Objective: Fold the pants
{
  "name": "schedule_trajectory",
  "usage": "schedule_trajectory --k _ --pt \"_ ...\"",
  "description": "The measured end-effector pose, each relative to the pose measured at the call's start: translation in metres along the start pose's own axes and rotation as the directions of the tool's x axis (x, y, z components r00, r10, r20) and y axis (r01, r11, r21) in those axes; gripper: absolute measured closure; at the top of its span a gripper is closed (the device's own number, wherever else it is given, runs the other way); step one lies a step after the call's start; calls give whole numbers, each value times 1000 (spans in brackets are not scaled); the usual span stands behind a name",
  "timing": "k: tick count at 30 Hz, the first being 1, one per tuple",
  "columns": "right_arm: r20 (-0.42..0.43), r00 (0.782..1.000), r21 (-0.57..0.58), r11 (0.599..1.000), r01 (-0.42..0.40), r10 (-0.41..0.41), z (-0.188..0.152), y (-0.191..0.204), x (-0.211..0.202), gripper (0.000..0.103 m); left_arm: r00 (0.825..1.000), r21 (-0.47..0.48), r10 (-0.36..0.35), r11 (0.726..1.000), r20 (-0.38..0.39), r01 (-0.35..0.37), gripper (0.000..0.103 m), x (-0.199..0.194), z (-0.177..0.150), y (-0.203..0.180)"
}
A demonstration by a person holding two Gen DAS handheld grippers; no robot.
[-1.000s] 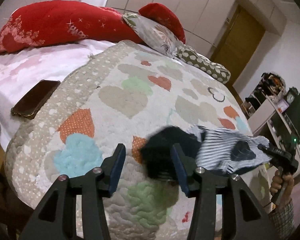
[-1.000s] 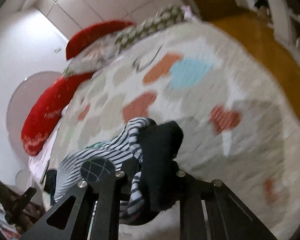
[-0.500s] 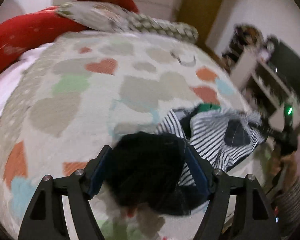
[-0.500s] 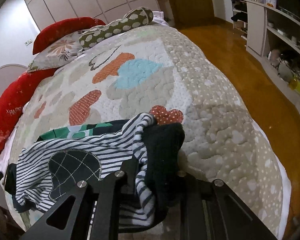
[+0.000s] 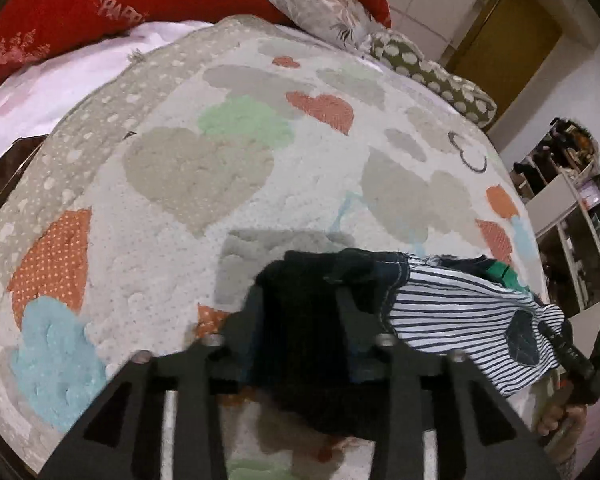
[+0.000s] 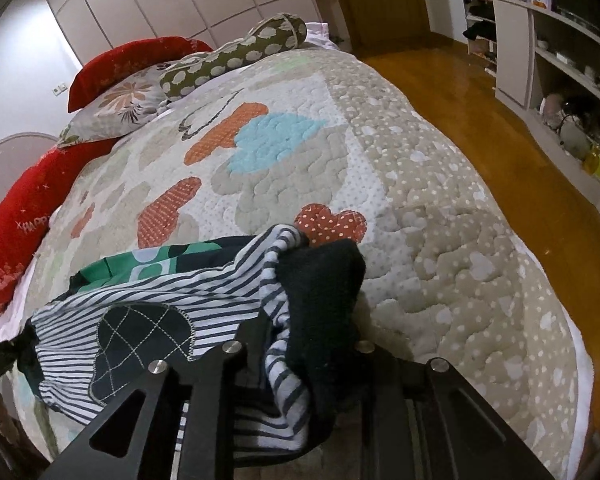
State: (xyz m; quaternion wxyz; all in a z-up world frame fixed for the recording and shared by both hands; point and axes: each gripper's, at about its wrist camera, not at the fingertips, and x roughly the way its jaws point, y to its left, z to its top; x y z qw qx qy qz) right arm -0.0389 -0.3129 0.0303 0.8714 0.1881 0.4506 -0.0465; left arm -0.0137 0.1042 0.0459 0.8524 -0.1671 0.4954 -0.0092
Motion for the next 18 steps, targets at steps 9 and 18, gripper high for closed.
schedule_trajectory --k 9,18 --pt "29 999 -22 1000 21 -20 -2 1 3 70 991 -79 -42 995 126 53 46 -57 4 18" --pt "70 998 -33 999 -6 9 -6 -2 4 60 997 162 -72 984 -6 72 39 12 -15 -58"
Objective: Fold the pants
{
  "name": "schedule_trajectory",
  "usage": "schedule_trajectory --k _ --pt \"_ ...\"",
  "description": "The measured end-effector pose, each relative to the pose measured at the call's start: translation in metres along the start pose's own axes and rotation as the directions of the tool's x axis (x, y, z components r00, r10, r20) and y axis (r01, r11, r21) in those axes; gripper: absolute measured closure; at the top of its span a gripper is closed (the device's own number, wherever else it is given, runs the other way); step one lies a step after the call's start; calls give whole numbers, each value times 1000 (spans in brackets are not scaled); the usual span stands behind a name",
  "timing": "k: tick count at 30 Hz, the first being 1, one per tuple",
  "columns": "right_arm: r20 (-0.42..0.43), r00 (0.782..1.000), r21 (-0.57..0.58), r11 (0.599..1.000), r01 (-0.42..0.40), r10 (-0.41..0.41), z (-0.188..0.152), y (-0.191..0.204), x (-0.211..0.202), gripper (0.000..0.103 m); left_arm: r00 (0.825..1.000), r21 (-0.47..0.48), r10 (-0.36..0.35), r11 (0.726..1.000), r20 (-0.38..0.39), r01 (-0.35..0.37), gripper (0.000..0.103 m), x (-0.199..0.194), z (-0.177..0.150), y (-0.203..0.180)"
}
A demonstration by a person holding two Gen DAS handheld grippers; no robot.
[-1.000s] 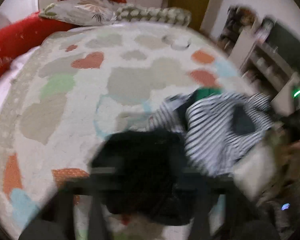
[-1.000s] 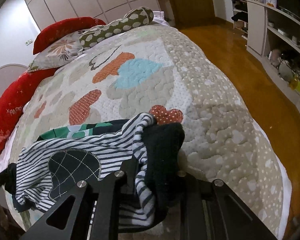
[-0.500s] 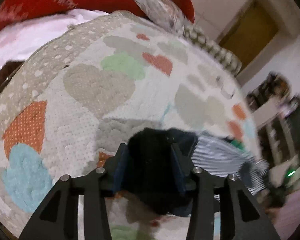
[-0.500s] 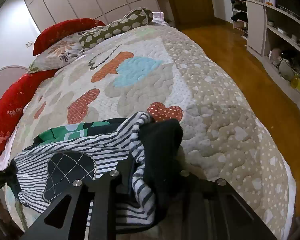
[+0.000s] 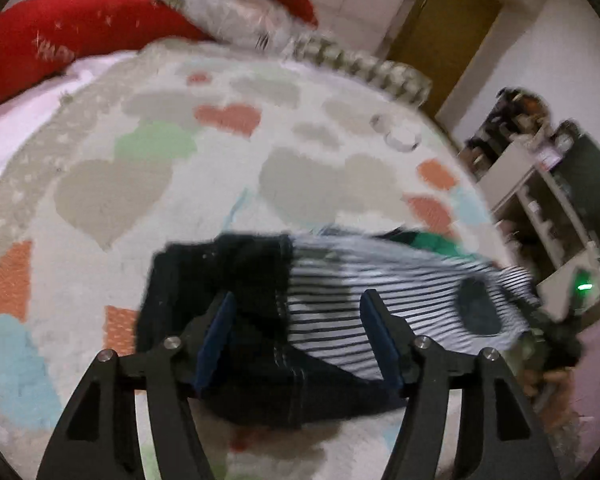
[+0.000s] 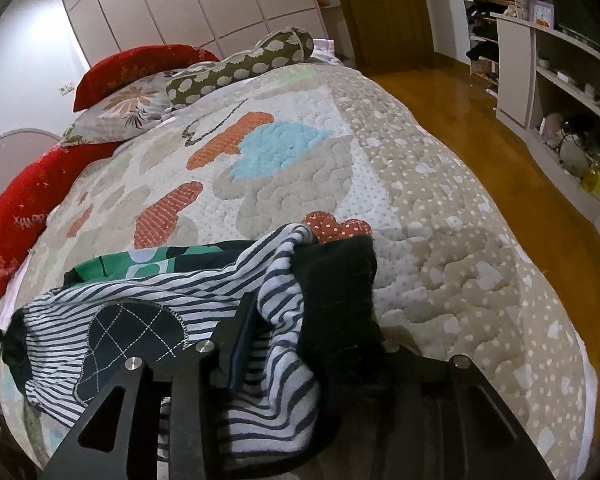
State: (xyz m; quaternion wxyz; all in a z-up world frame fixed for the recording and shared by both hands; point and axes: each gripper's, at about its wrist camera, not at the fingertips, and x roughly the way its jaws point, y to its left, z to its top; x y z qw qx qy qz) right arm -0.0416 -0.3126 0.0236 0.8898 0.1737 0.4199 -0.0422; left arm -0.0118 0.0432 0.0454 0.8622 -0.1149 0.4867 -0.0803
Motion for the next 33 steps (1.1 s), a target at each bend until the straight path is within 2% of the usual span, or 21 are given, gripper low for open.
schedule_trajectory --k 3,5,8,11,13,16,19,22,24,25,27,31,33 --pt "9 999 22 999 -39 39 0 -5 0 54 999 44 35 998 -6 -34 39 17 -7 1" --pt "17 997 33 997 -76 76 -1 -8 -1 49 998 92 68 994 -15 -67 39 12 -7 -8" --pt "32 992 93 988 -123 121 1 -19 -7 49 995 114 93 989 -21 -90 39 -9 -1 -18" --pt "163 986 267 959 -89 47 -8 -49 -31 48 997 150 79 985 20 -81 39 -36 10 -37" --pt "188 980 325 938 -122 62 -14 -62 -38 48 998 182 47 982 33 -52 39 -44 17 -60" --pt "201 978 309 944 -115 53 -20 -62 -45 48 1000 248 -17 969 -9 19 38 -32 25 -103" --pt "193 979 308 943 -123 64 -26 -60 -49 48 994 319 -80 942 -81 102 38 -8 28 -153" --pt "181 980 288 947 -139 88 -30 -60 -52 48 979 394 -127 901 -161 182 38 22 32 -204" --pt "173 979 293 944 -152 104 -32 -59 -54 48 960 448 -153 860 -233 246 38 44 37 -245" --pt "172 979 291 944 -157 110 -31 -60 -55 46 955 461 -156 848 -253 261 38 51 37 -256" --pt "166 978 276 946 -172 129 -30 -57 -56 43 930 499 -151 809 -335 311 35 74 37 -292" --pt "117 982 198 966 -167 146 -23 -44 -50 41 896 545 -119 757 -427 360 34 108 33 -338" --pt "89 985 133 979 -156 145 -20 -35 -45 41 869 561 -96 728 -485 393 34 130 29 -358"
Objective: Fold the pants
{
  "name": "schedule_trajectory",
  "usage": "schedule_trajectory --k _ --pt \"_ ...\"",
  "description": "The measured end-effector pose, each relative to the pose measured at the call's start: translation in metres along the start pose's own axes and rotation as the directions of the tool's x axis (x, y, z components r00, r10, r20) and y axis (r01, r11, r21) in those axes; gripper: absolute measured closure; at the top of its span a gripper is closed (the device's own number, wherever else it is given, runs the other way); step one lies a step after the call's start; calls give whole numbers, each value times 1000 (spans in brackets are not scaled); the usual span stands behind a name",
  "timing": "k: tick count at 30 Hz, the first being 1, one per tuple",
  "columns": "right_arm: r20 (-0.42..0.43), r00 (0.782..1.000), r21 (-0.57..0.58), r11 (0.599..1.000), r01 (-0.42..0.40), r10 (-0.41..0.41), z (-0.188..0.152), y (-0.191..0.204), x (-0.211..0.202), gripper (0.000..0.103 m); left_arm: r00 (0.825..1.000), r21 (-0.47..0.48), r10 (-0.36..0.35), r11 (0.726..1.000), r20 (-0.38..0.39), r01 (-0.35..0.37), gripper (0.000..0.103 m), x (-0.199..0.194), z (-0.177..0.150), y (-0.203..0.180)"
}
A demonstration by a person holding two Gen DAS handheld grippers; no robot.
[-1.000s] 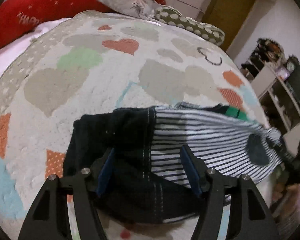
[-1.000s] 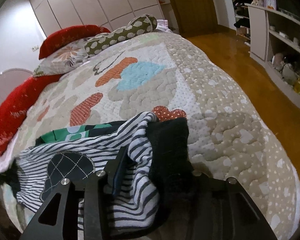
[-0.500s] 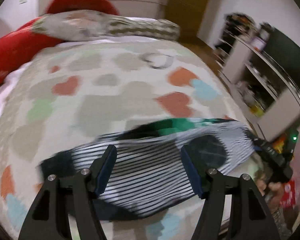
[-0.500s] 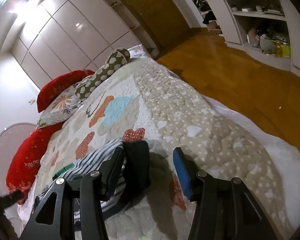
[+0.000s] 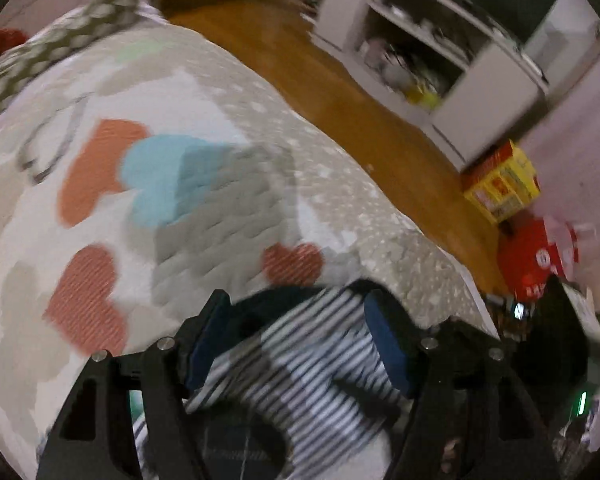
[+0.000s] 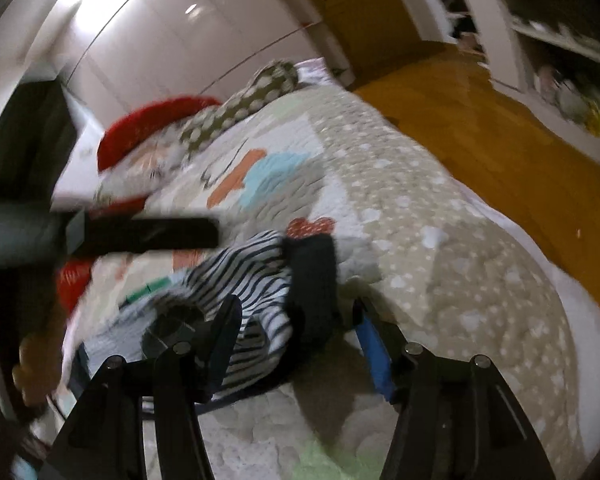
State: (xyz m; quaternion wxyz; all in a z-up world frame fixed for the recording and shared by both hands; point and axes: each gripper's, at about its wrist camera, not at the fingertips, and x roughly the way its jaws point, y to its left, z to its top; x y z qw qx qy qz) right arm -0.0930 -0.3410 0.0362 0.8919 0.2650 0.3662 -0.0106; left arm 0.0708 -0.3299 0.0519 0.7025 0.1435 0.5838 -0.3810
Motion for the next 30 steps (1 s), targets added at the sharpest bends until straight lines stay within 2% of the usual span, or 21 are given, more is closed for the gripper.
schedule_trajectory --k 2,5,7,8,9,10,12,14,17,22,24,25,26,27,28,30 --pt "-28 1000 -53 999 1 -2 0 7 9 41 999 14 -8 1000 -33 8 34 17 8 -3" --pt "-51 999 -72 997 -6 2 0 10 17 41 994 17 -37 999 -105 39 34 41 12 -5" --pt "-61 998 -66 998 -19 15 1 9 21 41 994 31 -29 999 -104 33 34 45 11 -7" --pt "-65 998 -57 998 -29 26 3 7 23 49 995 45 -28 998 -92 32 52 43 11 -9" --pt "-67 997 -45 998 -38 35 4 6 24 59 997 43 -22 999 -78 26 77 38 11 -9" --pt "-75 996 -20 998 -57 56 6 2 26 75 998 35 -13 999 -68 15 78 34 12 -5" --pt "-71 991 34 994 -108 110 7 -5 25 80 999 16 -46 999 -15 46 81 18 9 -1" --pt "-50 989 45 989 -139 141 9 -2 19 82 997 -14 -70 997 37 70 81 0 2 5" --pt "-29 988 -6 988 -155 155 11 17 9 82 988 -52 -87 994 125 94 81 -32 -16 19" --pt "-46 980 -147 969 -197 192 8 71 1 80 962 -170 -72 978 264 120 78 -77 -63 56" --pt "-64 979 -215 955 -204 195 3 96 3 78 949 -252 -58 958 310 141 66 -89 -93 79" --pt "-74 978 -241 948 -208 196 -1 106 6 73 946 -277 -54 950 319 147 62 -90 -100 84" --pt "-92 976 -274 937 -216 198 -7 120 10 62 941 -318 -48 934 336 161 55 -96 -114 95" --pt "-105 974 -289 931 -224 202 -9 126 14 55 932 -375 -39 909 361 183 53 -104 -135 109" --pt "-130 970 -309 921 -238 208 -15 137 20 47 927 -401 -34 895 374 194 52 -105 -143 114" --pt "-181 960 -338 903 -265 214 -29 155 29 47 908 -477 8 853 418 213 47 -123 -181 131"
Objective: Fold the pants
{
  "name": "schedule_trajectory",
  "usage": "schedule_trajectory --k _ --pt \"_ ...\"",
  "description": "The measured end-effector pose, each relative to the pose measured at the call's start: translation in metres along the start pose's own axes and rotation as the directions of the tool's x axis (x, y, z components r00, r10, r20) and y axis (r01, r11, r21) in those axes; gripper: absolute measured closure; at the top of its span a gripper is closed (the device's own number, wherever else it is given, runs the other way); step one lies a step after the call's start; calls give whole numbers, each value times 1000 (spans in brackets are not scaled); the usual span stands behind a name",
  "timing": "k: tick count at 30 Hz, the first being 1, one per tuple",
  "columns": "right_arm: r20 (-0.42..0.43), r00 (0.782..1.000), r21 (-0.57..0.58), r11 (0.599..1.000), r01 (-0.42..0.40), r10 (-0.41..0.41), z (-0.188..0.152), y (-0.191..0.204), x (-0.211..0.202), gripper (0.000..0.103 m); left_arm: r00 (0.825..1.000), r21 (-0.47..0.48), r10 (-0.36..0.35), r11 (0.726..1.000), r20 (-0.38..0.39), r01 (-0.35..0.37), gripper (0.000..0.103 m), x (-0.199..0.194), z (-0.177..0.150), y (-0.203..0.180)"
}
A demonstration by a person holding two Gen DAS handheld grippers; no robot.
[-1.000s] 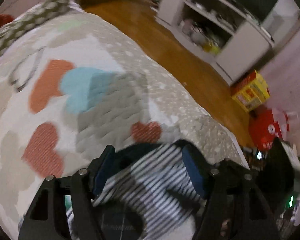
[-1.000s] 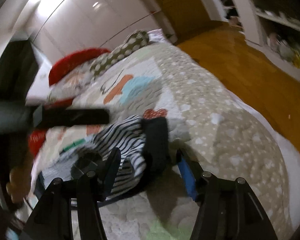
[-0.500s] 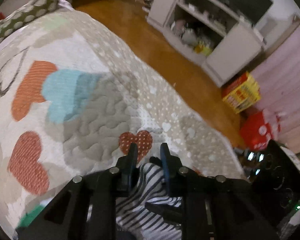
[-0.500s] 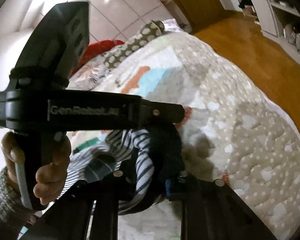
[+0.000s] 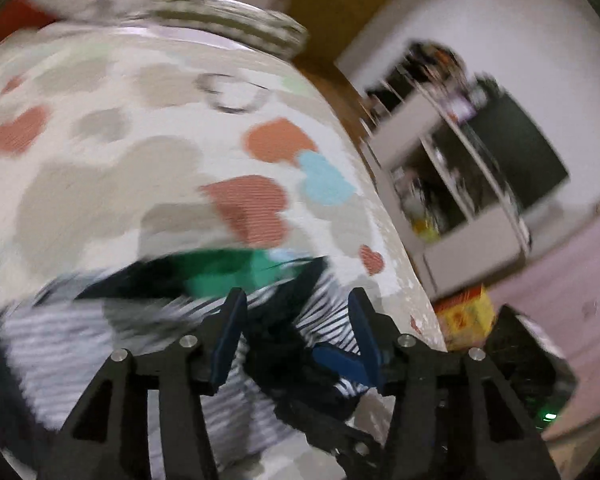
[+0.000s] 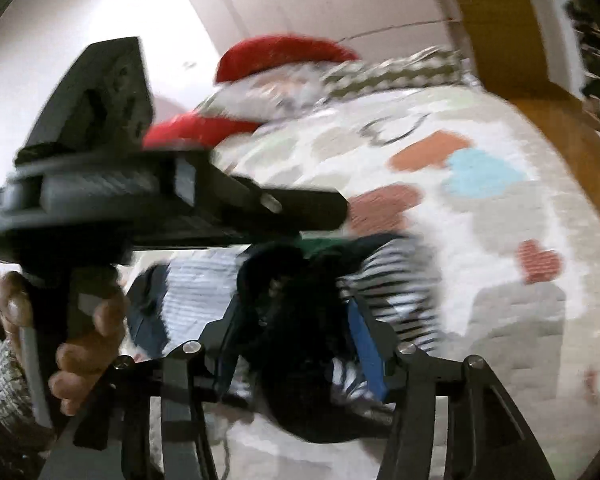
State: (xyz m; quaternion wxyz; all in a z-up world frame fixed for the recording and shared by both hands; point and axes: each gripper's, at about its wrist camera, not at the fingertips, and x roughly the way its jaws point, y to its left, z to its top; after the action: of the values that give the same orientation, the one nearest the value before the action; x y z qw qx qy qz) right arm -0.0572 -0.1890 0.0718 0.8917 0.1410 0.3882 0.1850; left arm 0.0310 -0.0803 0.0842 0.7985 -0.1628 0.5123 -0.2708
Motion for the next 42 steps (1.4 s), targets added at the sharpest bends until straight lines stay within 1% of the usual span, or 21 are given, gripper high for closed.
schedule_trajectory --k 1,3,4,5,6,7,9,10,11,13,14,18,22,25,27,29,32,34,37,40,42 --pt "-23 1000 -16 1000 -10 10 -3 9 6 47 1000 -21 14 1000 23 -13 44 -8 -6 5" --pt "-57 998 -52 998 -32 29 -8 25 13 47 991 -87 85 993 103 -76 34 -43 -25 27" --pt "-63 997 -79 996 -41 36 -9 34 12 47 986 -103 110 990 125 -97 33 -53 -31 31" --pt "-63 997 -98 994 -46 40 -11 41 8 47 977 -125 146 984 158 -127 33 -68 -41 38" --pt "-57 997 -111 993 -50 44 -10 45 1 47 961 -145 197 975 195 -170 33 -84 -52 46" --pt "-36 999 -109 993 -44 40 -8 47 -10 47 952 -154 223 969 211 -193 33 -91 -57 52" --pt "8 1000 -76 997 -2 3 1 40 -27 48 918 -180 307 947 253 -267 33 -108 -70 62" --pt "23 999 -57 998 40 -39 8 36 -32 56 910 -186 322 942 260 -280 33 -112 -72 64" --pt "26 994 -41 993 109 -108 15 31 -35 71 902 -192 339 936 269 -295 33 -117 -76 68" --pt "1 980 -26 980 198 -198 24 24 -32 80 890 -201 359 929 280 -312 33 -122 -81 77" --pt "-12 976 -16 976 218 -218 27 22 -28 83 884 -210 375 922 280 -325 33 -124 -82 81" --pt "-104 965 -14 971 239 -240 29 20 13 83 878 -256 397 908 268 -333 33 -136 -89 101" --pt "-215 951 -17 975 222 -220 15 23 60 83 870 -301 422 890 255 -343 33 -145 -97 122" --pt "-203 949 -62 971 232 -240 14 29 62 81 870 -328 423 884 254 -335 33 -151 -103 133" --pt "-167 966 -34 981 193 -196 21 31 47 81 866 -341 429 879 257 -334 33 -154 -106 137" --pt "-127 973 -10 982 191 -190 28 30 34 81 864 -351 430 876 261 -330 33 -155 -107 139" --pt "-135 970 0 979 204 -202 36 29 37 81 867 -354 427 876 258 -326 33 -154 -108 141" --pt "-167 965 2 979 205 -202 36 28 52 81 865 -354 430 875 258 -329 33 -155 -108 141" --pt "-239 946 8 974 225 -217 33 21 86 80 863 -361 434 872 260 -329 33 -158 -111 145" --pt "-218 939 -52 964 262 -267 42 30 89 81 864 -370 426 873 266 -317 33 -163 -115 150" --pt "-168 955 -69 970 235 -243 50 44 77 81 863 -378 425 872 272 -311 33 -166 -116 153"
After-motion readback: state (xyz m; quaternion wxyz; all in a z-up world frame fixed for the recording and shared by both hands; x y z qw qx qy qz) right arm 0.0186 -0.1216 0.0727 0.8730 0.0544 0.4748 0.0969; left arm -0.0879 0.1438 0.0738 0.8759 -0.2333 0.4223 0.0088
